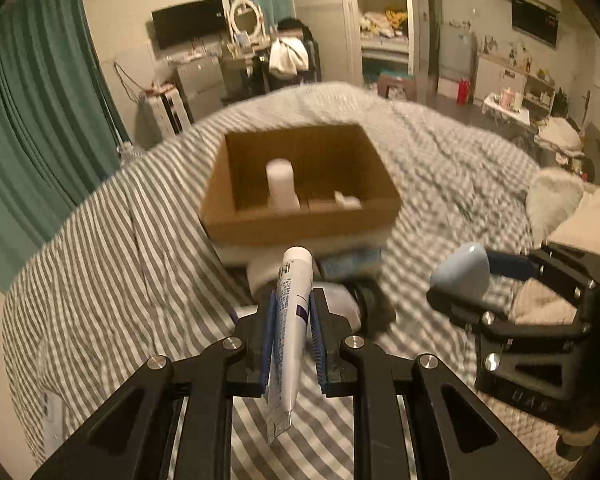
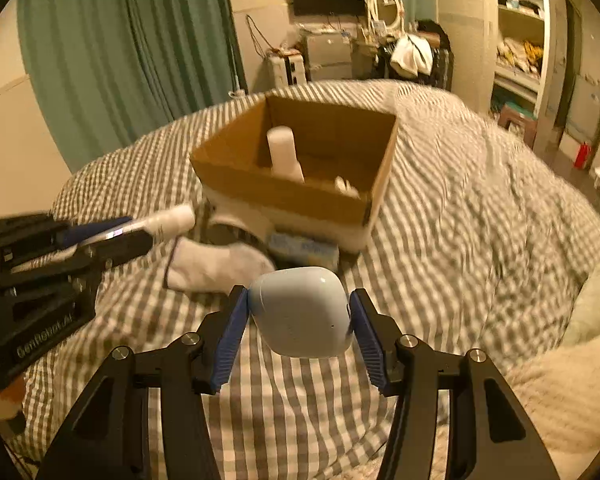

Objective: Organize objects
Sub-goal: 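Carry case and tube into the box and open both tools to release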

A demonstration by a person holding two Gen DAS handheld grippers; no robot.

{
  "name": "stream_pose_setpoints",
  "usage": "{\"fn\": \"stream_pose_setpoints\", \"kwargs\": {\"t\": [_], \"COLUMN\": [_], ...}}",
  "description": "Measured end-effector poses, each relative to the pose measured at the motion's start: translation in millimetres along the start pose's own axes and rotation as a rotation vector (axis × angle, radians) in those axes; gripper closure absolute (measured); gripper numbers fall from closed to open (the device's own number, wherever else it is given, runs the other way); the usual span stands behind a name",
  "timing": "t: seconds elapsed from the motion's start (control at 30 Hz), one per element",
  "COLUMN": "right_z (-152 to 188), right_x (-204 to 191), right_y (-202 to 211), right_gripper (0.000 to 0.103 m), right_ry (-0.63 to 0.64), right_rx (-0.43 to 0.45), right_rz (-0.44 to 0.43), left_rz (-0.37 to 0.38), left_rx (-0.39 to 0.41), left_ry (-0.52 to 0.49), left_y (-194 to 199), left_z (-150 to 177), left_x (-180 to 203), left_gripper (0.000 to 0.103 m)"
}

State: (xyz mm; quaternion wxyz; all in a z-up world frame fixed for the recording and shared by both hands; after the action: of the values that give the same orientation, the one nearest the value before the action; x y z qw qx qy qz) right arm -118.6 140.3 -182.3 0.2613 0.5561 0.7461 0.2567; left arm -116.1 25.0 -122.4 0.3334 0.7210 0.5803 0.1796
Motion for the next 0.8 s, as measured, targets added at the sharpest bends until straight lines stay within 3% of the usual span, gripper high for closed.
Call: {"fn": "stream_pose_setpoints", "kwargs": {"t": [0.3, 0.8], "right_z": [-61, -157], "right_x": [0, 43], "right_y": [-5, -84], "right_gripper": [0.051, 0.051], "right_ry": [0.009, -0.058], "right_rx": [0.052, 0.053], "right_rz": [-0.030, -0.012], "left_rz": [-0.002, -0.029], "left_rx": [0.047, 0.033], "left_ry": [0.048, 0.123], "left_y": [-22, -115], "left_z": [-61, -120], "left_x": [-23, -59], "left_gripper": [0.086, 0.086]}}
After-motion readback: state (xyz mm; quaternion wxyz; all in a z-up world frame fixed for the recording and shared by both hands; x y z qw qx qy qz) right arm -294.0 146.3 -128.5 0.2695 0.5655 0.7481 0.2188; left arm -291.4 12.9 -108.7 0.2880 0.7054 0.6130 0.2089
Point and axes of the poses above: each gripper's, at about its wrist camera, not at the fingertips, and y roughly against the way its jaws point, x to its right, z to its underside, the point moved 10 cm from there along -y, roughly the way its jaws point, and after that the axes turned 4 degrees about x, right-handed, at the moved point
